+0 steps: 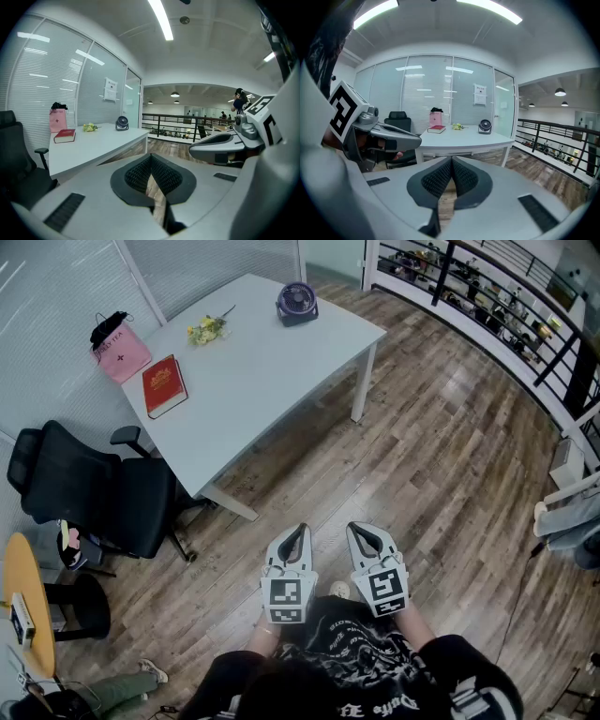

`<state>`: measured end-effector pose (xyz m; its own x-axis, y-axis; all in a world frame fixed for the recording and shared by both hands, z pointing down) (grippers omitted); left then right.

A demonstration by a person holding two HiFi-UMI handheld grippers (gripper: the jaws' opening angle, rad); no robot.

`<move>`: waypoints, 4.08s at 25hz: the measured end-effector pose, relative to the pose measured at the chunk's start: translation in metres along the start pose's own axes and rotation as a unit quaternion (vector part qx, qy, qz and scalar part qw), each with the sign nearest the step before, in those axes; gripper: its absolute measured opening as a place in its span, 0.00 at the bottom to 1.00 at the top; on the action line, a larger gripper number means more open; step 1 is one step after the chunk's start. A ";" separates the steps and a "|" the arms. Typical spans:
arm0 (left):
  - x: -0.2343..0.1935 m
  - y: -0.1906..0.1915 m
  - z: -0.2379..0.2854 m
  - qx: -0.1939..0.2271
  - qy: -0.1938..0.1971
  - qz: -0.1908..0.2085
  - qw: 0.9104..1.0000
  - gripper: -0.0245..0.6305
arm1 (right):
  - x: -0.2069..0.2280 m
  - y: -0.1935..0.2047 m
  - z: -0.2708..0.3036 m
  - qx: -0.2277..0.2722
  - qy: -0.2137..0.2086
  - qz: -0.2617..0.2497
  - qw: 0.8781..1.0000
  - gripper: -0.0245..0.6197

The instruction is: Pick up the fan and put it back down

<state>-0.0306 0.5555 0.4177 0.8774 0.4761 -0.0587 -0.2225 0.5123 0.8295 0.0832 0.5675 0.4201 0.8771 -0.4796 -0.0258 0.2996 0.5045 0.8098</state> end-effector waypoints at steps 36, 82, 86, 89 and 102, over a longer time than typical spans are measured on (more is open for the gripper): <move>-0.083 0.028 -0.025 -0.001 0.093 -0.011 0.996 0.51 | -0.053 -0.019 0.029 -0.007 0.041 0.021 0.999 0.63; -0.100 -0.172 0.311 -0.037 0.058 -0.032 0.997 0.51 | 0.268 -0.128 0.252 -0.040 -0.030 -0.007 0.999 0.61; -0.097 -0.178 0.328 -0.044 0.055 -0.038 0.997 0.51 | 0.289 -0.126 0.257 -0.041 -0.026 0.004 0.999 0.61; -0.100 -0.187 0.335 -0.045 0.055 -0.030 0.997 0.51 | 0.303 -0.127 0.262 -0.041 -0.020 0.016 0.999 0.61; -0.174 -0.278 0.379 -0.028 -0.009 -0.006 1.000 0.51 | 0.368 -0.220 0.312 0.029 -0.004 0.050 0.998 0.60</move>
<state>0.0394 0.0595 0.4079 0.8880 0.4562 -0.0578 -0.2346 0.5576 0.7963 0.2229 0.0558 0.4152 0.8985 -0.4347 0.0606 0.1889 0.5074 0.8407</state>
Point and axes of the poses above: the fingertips, and each gripper's own axes: z forward along the fingers, x to its right, y out of its underside, the point moved 3 cm from there along -z, backward along the fingers, and after that the axes turned 13 degrees about -x, right-handed, at the moved point
